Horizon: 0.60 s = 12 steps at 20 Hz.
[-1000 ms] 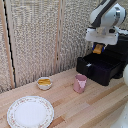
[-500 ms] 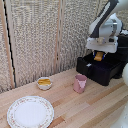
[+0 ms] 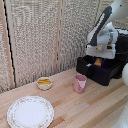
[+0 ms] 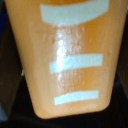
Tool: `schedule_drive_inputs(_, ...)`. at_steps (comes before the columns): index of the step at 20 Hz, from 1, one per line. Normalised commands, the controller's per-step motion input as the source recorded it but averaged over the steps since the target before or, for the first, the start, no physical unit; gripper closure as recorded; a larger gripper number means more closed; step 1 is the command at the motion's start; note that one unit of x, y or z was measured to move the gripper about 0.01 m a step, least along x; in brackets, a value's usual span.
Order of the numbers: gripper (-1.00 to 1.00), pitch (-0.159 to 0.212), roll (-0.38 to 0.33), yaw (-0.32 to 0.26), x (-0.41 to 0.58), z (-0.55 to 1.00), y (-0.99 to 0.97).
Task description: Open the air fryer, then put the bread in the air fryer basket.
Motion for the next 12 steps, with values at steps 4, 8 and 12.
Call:
schedule_drive_inputs(4, -1.0, -0.017, -0.031, -0.05, 0.0, -0.13, -0.17)
schedule_drive_inputs(8, -1.0, 0.023, 0.025, -0.01, 0.0, 0.24, -0.1)
schedule_drive_inputs(12, -1.0, 0.078, 0.069, -0.032, 0.0, 0.79, 0.01)
